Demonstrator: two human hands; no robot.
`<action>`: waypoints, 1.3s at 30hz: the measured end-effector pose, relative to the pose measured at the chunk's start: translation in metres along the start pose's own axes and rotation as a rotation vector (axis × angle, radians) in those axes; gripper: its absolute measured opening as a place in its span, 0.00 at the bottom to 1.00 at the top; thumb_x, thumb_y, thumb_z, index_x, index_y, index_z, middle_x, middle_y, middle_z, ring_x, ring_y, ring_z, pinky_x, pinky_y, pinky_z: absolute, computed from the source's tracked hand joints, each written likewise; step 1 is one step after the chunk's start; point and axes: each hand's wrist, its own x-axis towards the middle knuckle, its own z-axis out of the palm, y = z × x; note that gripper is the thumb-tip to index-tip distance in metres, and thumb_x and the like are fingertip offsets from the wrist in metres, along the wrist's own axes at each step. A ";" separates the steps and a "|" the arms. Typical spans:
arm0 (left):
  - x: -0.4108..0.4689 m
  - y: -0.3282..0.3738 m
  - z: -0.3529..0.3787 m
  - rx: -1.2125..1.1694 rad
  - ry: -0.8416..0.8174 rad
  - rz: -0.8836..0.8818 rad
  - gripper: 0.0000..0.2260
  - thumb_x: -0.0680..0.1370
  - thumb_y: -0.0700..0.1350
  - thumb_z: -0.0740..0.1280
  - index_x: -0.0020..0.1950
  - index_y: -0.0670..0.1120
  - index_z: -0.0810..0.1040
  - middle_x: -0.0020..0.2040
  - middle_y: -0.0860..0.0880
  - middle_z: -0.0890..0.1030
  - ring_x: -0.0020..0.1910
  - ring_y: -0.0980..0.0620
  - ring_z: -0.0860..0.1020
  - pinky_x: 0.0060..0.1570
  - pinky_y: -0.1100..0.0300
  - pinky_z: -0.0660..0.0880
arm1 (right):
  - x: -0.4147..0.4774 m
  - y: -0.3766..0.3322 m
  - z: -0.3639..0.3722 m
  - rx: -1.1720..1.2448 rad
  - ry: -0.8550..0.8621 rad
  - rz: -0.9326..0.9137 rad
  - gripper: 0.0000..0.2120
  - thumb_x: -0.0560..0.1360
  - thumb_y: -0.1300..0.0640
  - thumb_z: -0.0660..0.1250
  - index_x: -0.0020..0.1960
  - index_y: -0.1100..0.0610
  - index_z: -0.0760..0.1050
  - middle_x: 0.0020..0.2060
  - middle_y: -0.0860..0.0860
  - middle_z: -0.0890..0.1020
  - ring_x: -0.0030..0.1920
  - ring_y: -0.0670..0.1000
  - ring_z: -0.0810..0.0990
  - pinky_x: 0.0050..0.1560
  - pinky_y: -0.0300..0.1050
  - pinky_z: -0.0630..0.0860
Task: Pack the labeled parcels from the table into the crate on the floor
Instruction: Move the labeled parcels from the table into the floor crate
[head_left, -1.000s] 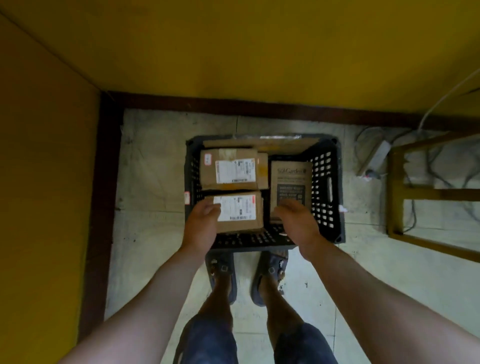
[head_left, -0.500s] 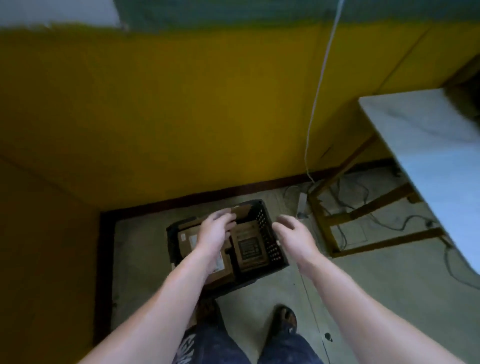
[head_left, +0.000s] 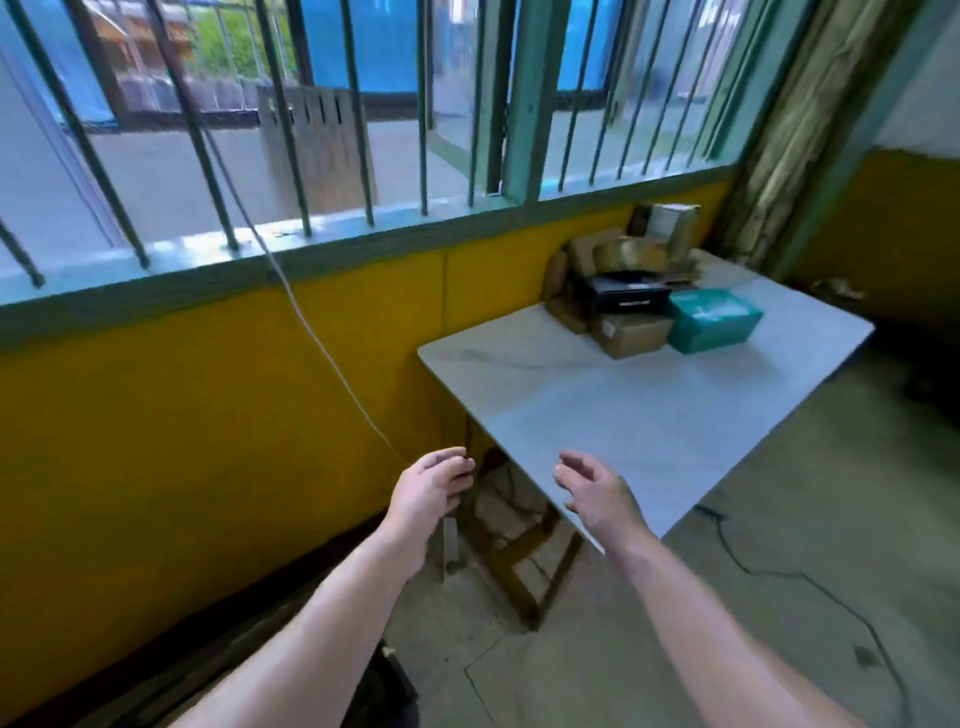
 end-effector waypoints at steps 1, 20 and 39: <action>0.004 0.004 0.029 0.011 -0.023 0.006 0.11 0.82 0.43 0.63 0.62 0.45 0.79 0.56 0.48 0.83 0.57 0.49 0.80 0.62 0.53 0.74 | 0.006 0.002 -0.027 0.004 0.013 -0.002 0.15 0.78 0.54 0.66 0.63 0.53 0.76 0.58 0.49 0.80 0.60 0.50 0.78 0.66 0.53 0.73; 0.133 0.023 0.360 0.119 -0.269 0.032 0.06 0.80 0.43 0.65 0.52 0.51 0.81 0.46 0.55 0.86 0.47 0.55 0.83 0.50 0.60 0.75 | 0.166 0.038 -0.286 0.096 0.174 0.042 0.19 0.79 0.53 0.64 0.69 0.54 0.72 0.64 0.49 0.77 0.64 0.49 0.75 0.68 0.52 0.71; 0.384 0.075 0.544 -0.004 -0.037 -0.099 0.07 0.80 0.40 0.65 0.55 0.47 0.80 0.51 0.48 0.84 0.49 0.51 0.81 0.46 0.60 0.72 | 0.496 0.011 -0.422 -0.032 0.024 0.110 0.11 0.78 0.53 0.65 0.60 0.47 0.74 0.54 0.44 0.78 0.58 0.49 0.76 0.63 0.53 0.75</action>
